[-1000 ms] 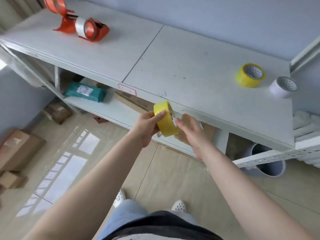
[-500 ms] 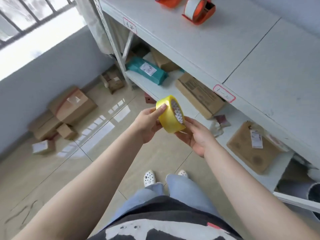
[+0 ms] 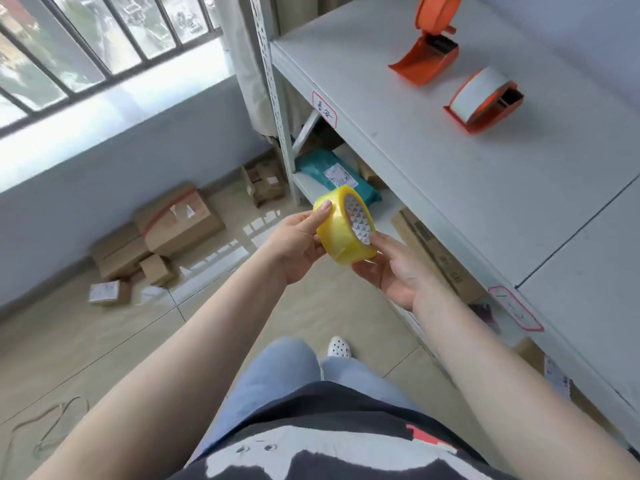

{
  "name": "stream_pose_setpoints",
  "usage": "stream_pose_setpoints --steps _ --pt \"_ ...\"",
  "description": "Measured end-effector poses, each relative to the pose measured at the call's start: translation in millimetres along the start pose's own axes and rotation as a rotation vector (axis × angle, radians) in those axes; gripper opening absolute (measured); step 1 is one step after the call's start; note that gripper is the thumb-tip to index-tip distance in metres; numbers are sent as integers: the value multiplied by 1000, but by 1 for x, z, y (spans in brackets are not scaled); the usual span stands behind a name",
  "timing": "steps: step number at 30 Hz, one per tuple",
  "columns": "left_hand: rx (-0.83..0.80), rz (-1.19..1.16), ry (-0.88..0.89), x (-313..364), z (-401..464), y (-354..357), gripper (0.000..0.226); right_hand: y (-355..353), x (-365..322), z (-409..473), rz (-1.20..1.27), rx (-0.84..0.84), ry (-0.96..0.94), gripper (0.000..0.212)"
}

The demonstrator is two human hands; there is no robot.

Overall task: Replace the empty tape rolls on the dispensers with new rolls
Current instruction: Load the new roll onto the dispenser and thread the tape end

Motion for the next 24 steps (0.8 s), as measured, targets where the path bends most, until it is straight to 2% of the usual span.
stream_pose_setpoints --steps 4,10,18,24 --pt "8 -5 -4 34 28 -4 29 23 -30 25 3 0 12 30" --pt "-31 42 -31 87 82 -11 39 56 -65 67 80 29 -20 41" --pt "-231 182 -81 174 154 -17 26 114 -111 108 252 161 -174 16" --pt "-335 245 -111 215 189 1 28 134 -140 122 375 253 -253 13"
Point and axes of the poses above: each hand's wrist, its own z-axis towards the middle knuckle, its own y-axis out of the palm, x = y × z, the point moved 7 cm from there along z, towards the middle knuckle, and after that the axes turned 7 degrees about x, right-handed, at the moved point
